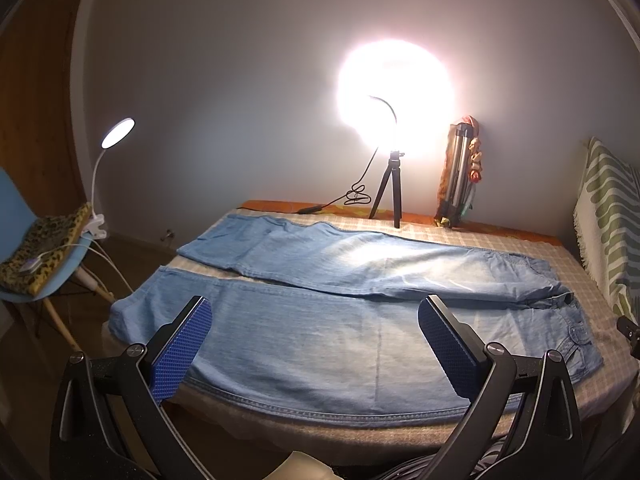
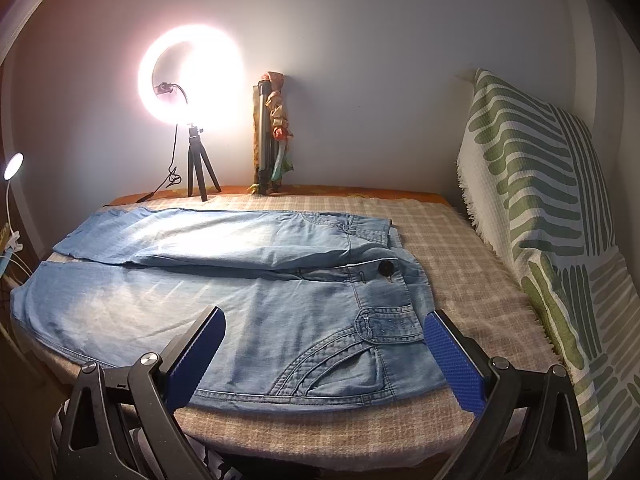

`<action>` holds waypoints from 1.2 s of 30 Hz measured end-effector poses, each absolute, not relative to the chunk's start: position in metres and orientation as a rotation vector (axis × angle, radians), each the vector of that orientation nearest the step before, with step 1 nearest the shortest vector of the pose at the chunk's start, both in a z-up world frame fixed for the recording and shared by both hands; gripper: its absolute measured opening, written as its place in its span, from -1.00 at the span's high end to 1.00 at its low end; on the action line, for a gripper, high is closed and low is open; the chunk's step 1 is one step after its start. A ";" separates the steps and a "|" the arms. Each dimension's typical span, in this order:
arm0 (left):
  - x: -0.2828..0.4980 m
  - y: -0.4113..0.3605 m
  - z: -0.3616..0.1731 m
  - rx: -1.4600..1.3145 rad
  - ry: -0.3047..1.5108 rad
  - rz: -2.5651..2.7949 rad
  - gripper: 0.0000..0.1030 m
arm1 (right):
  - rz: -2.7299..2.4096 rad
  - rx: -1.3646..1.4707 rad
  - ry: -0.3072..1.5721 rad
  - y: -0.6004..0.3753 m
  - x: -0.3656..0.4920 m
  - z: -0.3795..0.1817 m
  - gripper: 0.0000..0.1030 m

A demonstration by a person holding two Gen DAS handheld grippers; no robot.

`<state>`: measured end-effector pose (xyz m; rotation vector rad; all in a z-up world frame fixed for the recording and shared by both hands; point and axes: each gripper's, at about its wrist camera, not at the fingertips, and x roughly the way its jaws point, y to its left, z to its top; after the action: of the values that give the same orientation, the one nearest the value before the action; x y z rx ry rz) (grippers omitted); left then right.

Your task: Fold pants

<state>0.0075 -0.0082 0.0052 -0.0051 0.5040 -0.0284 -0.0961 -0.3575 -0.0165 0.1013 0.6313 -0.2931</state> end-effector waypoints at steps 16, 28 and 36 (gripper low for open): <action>0.008 -0.011 0.003 -0.007 0.502 -0.035 -0.99 | -0.295 0.100 0.634 -0.357 -0.096 -0.017 -0.96; 0.009 -0.011 0.001 -0.009 0.502 -0.038 -0.99 | -0.293 0.106 0.638 -0.358 -0.096 -0.020 -0.96; 0.010 -0.013 0.000 -0.007 0.501 -0.039 -0.99 | -0.293 0.106 0.639 -0.358 -0.095 -0.020 -0.96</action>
<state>0.0095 -0.0129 0.0002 -0.0073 0.5010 -0.0389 -0.0953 -0.3580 -0.0202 0.1057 0.6391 -0.2934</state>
